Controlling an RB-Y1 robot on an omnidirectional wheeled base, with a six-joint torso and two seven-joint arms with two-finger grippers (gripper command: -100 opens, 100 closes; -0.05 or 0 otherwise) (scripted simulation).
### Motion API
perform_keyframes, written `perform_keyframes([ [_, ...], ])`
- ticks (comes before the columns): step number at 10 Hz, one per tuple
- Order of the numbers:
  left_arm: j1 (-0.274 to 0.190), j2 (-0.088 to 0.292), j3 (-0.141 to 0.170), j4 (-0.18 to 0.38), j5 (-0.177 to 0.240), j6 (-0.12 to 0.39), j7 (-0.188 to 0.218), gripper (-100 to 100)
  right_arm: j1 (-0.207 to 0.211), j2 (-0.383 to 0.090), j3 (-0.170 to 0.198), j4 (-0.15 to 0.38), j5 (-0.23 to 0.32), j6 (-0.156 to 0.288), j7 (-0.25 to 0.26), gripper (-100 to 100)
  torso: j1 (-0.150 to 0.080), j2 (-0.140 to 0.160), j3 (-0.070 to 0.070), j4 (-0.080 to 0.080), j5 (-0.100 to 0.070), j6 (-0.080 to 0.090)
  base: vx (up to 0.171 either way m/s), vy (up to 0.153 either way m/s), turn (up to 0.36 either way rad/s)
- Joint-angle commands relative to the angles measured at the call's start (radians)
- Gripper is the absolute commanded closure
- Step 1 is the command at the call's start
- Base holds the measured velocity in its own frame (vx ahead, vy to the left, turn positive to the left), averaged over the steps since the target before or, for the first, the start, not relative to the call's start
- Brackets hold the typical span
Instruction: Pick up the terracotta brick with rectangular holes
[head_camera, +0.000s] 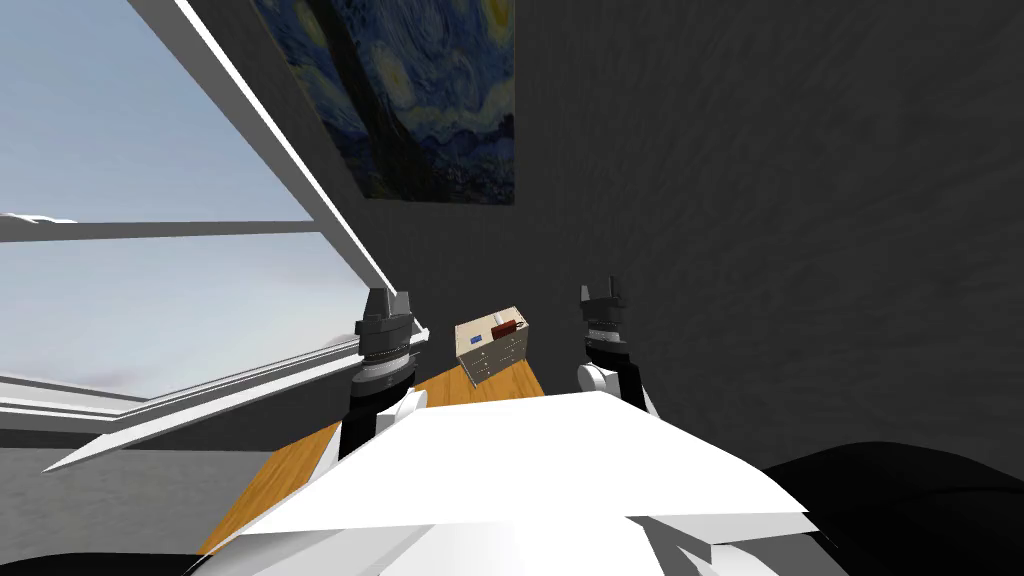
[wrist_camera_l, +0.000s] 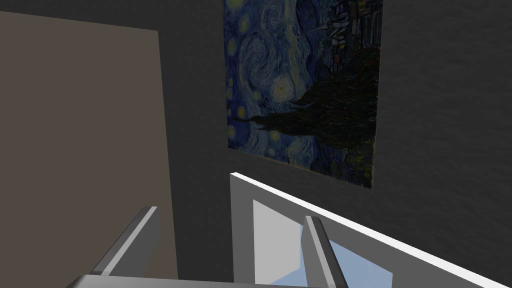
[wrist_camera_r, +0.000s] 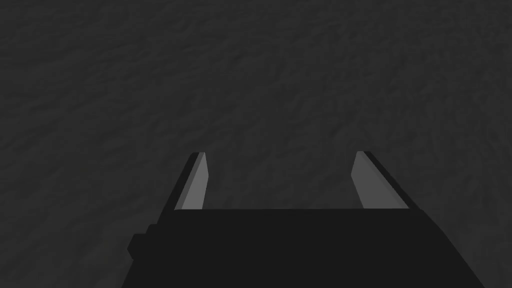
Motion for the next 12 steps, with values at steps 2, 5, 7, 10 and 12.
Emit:
perform_keyframes([
  [2,0.0,0.0,0.0,0.0,0.0,0.0,0.0,0,0.009,-0.064,0.014,0.033,0.019,-0.007,0.007,-100,0.0,0.001,0.0,0.0,0.0,0.0,-0.02,0.006,0.109],
  [5,0.0,0.0,0.0,0.0,0.0,0.0,0.0,0,0.026,-0.154,0.045,0.108,0.061,-0.023,0.025,-100,0.001,0.003,0.002,0.001,0.0,0.0,-0.048,0.023,0.204],
  [7,0.0,0.0,0.0,0.0,0.0,0.0,0.0,0,0.031,-0.206,0.057,0.141,0.08,-0.03,0.033,-100,0.001,0.003,0.002,0.001,0.0,0.0,-0.028,0.024,0.12],
  [10,0.0,0.0,0.0,0.0,0.0,0.0,0.0,0,0.043,-0.285,0.082,0.216,0.123,-0.044,0.051,-100,0.001,0.002,0.001,0.001,0.0,0.0,-0.036,0.033,0.22],
  [12,0.0,0.0,0.0,0.0,0.0,0.0,0.0,0,0.049,-0.331,0.095,0.254,0.148,-0.052,0.061,-100,0.001,0.002,0.001,0.001,0.0,0.0,-0.028,0.031,0.157],
])
